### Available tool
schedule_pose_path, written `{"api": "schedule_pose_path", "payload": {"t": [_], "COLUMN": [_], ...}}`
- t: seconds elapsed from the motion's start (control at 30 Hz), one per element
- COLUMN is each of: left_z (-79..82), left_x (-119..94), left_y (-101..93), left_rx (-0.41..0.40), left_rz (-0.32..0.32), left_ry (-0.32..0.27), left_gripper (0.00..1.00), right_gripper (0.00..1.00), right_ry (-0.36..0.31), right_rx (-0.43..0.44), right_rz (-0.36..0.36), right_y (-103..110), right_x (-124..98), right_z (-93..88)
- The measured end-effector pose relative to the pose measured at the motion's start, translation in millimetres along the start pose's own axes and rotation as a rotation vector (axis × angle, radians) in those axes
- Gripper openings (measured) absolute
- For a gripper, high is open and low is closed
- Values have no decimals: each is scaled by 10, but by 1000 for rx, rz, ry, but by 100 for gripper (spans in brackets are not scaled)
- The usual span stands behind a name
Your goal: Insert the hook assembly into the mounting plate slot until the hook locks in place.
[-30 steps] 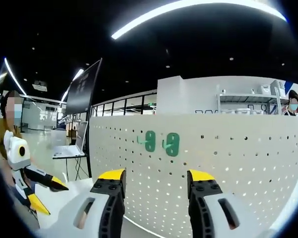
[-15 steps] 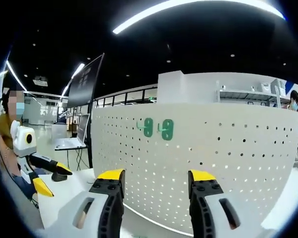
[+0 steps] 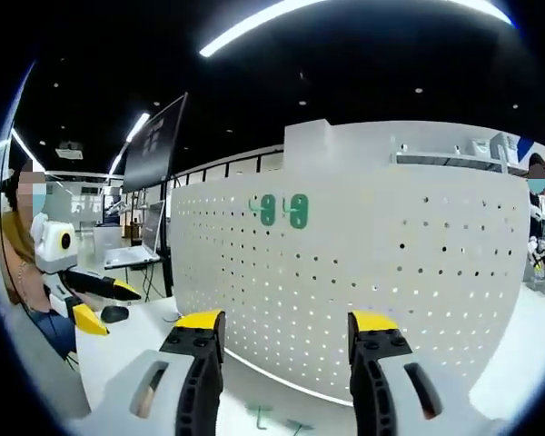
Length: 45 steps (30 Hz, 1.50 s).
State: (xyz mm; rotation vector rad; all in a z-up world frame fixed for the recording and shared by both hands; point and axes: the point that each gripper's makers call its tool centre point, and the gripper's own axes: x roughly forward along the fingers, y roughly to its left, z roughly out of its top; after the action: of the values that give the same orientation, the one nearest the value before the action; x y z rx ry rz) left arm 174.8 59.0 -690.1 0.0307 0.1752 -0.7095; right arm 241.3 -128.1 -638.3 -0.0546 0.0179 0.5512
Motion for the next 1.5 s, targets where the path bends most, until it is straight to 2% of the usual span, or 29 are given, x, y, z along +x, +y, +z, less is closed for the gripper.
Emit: {"api": "schedule_pose_path", "payload": {"t": [0.47,0.93,1.17,1.5], "left_z": [-51,-123,-204,-297], "left_x": [-43,-102,-136,-208], "left_y": [44,73,73,116], "left_rx": [-2,-8,-5,-12], "left_rz": [4,10,6,13], "left_ry": [11,29,48,70], "left_gripper": [69,69,69,69], "right_gripper": [58,58,58,59], "right_ry": [38,93,114,176], "right_rx": [17,34,36,44], "right_rz": [6,3,4,-5], "right_y": [64,110,119,104], "right_x": [-229,-412,-504,-669], "right_z": [-214,-432,-509,-715]}}
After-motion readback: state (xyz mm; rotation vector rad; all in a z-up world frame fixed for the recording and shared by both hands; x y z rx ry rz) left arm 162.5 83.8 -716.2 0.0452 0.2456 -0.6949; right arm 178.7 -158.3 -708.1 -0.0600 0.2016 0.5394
